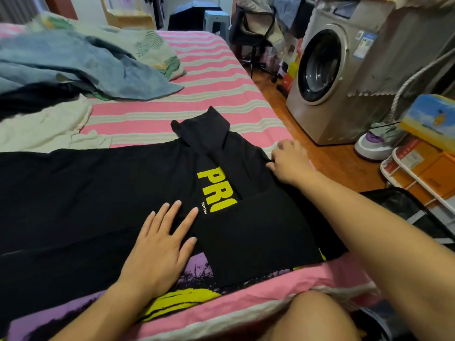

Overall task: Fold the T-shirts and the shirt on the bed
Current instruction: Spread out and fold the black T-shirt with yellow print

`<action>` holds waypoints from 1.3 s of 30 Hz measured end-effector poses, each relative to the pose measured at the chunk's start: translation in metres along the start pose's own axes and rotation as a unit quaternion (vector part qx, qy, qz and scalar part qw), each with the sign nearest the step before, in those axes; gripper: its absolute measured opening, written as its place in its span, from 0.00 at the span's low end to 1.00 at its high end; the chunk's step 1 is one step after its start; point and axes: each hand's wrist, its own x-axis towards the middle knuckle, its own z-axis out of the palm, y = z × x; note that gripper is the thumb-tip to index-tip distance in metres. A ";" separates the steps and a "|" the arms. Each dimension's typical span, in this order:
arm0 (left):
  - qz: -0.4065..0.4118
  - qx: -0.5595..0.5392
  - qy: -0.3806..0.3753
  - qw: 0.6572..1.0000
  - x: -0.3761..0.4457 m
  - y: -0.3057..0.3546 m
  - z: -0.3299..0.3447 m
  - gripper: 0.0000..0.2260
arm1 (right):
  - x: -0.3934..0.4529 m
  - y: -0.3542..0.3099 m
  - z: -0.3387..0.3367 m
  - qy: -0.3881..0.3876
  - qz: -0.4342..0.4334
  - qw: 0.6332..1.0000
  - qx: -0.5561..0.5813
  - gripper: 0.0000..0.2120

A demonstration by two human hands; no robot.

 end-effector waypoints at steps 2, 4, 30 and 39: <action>0.004 0.015 0.003 1.000 0.001 0.000 0.004 0.27 | 0.011 0.015 -0.001 0.054 0.012 0.998 -0.039 0.19; 0.008 0.028 0.000 1.000 0.002 -0.001 0.008 0.27 | 0.021 0.028 -0.002 0.059 0.047 0.997 0.006 0.18; 0.241 0.033 -0.043 0.969 0.255 0.187 -0.069 0.31 | -0.175 0.082 0.001 -0.125 0.292 0.828 0.461 0.16; 0.122 -0.127 -0.030 0.984 0.311 0.166 -0.077 0.10 | -0.174 0.105 0.008 -0.065 0.272 0.771 0.572 0.12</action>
